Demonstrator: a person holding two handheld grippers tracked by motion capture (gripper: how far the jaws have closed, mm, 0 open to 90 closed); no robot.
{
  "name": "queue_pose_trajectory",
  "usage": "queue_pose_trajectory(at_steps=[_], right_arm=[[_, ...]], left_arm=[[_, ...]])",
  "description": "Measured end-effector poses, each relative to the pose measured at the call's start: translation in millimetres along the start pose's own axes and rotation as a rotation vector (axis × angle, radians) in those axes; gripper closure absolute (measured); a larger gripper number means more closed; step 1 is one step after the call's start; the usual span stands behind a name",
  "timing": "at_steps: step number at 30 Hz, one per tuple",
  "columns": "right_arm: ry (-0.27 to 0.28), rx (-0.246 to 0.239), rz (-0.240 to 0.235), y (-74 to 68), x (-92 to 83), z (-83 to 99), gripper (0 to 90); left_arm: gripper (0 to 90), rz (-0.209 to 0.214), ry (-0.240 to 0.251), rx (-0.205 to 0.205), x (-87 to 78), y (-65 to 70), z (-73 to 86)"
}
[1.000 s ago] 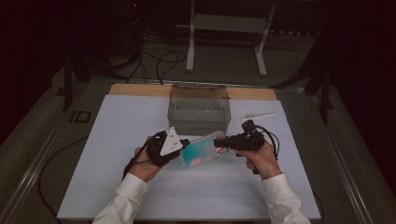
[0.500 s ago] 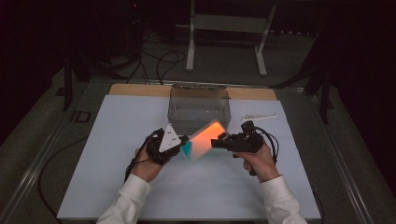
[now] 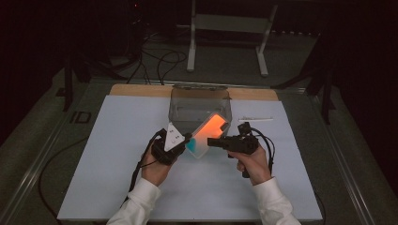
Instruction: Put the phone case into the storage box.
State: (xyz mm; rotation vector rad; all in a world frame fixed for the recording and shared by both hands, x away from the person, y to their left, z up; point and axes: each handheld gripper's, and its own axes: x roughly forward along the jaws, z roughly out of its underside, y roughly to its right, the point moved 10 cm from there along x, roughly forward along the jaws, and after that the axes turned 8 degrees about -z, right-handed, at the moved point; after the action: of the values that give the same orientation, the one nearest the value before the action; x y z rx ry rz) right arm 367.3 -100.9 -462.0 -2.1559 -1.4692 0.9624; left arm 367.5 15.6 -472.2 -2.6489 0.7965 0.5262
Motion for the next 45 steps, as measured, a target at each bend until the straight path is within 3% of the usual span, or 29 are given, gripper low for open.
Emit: queue_pose_trajectory(at_steps=[1,4,11,16,20,23,27,31,34,35,45], right_arm=[[0.017,0.013,0.008,1.1,-0.3,-1.6,66.9],[0.040,0.031,0.022,2.5,-1.8,-4.2,71.3],[0.097,0.056,0.048,4.7,-4.1,-10.2,76.4],[0.150,0.111,0.060,6.1,-6.5,-15.7,81.2],[0.143,0.105,0.077,7.3,-7.1,-15.6,81.6],[0.136,0.095,0.080,7.6,-7.4,-15.0,81.7],[0.122,0.081,0.116,11.4,-10.2,-15.3,81.7],[0.117,0.080,0.121,12.5,-11.8,-15.5,81.6],[0.106,0.077,0.133,13.1,-12.2,-15.1,81.6],[0.100,0.075,0.138,13.5,-12.2,-15.4,81.6],[0.061,0.069,0.159,14.3,-12.8,-16.9,81.5]], left_arm=[[89.3,-0.001,-0.003,-0.026,1.9,1.2,0.4],[89.3,0.004,-0.012,-0.044,3.5,3.7,1.7],[88.9,0.020,-0.023,-0.057,5.6,11.9,4.6],[87.9,0.032,-0.020,-0.050,5.3,17.6,4.5],[86.8,0.047,-0.035,-0.020,5.4,20.9,6.3],[83.5,0.061,-0.026,-0.023,3.9,21.5,5.3],[62.5,0.069,-0.016,-0.018,-2.2,20.3,3.9],[52.1,0.065,-0.012,-0.029,-8.8,13.9,3.9],[46.9,0.042,-0.015,-0.034,-12.8,6.3,5.7],[40.0,0.031,-0.015,-0.039,-13.6,3.5,6.2],[15.1,-0.079,-0.051,-0.049,-28.5,-26.1,21.8]])
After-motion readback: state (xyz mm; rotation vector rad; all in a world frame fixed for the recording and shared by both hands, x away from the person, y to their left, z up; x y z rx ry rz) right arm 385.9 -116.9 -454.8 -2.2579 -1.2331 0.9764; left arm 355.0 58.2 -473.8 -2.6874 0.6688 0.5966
